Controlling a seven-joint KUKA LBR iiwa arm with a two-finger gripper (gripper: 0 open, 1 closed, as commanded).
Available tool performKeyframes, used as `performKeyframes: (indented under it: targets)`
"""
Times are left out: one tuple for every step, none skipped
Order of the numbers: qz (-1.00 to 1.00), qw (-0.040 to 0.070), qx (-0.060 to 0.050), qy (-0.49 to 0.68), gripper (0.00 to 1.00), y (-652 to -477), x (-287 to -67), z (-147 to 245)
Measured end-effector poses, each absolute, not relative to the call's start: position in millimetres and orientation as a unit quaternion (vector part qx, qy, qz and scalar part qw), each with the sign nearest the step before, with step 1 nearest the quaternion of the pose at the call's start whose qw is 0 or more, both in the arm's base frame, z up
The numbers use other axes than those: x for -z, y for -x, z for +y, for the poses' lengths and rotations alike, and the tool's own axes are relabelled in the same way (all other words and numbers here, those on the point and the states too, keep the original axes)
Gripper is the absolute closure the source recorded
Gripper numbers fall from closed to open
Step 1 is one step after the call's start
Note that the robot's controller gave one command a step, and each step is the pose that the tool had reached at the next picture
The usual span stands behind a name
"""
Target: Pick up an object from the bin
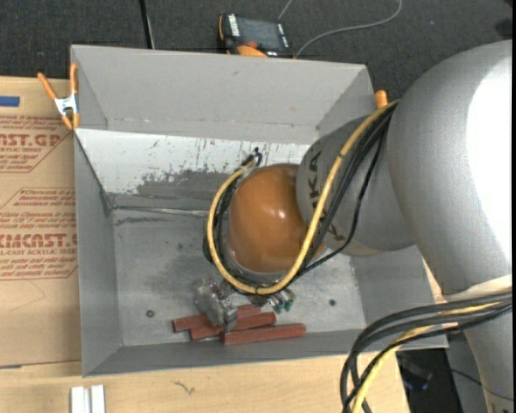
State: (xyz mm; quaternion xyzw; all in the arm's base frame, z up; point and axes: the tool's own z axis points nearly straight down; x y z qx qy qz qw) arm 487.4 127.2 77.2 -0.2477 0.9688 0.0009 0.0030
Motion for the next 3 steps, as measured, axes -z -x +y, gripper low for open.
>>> performKeyframes:
  targets:
    - [0.969,0.013,-0.001,0.248,0.00,-492.6,-80.0,128.3]
    - [0.970,0.019,0.001,0.241,0.00,-490.0,-76.2,137.0]
    - [0.971,0.008,-0.001,0.241,1.00,-483.6,-72.8,137.8]
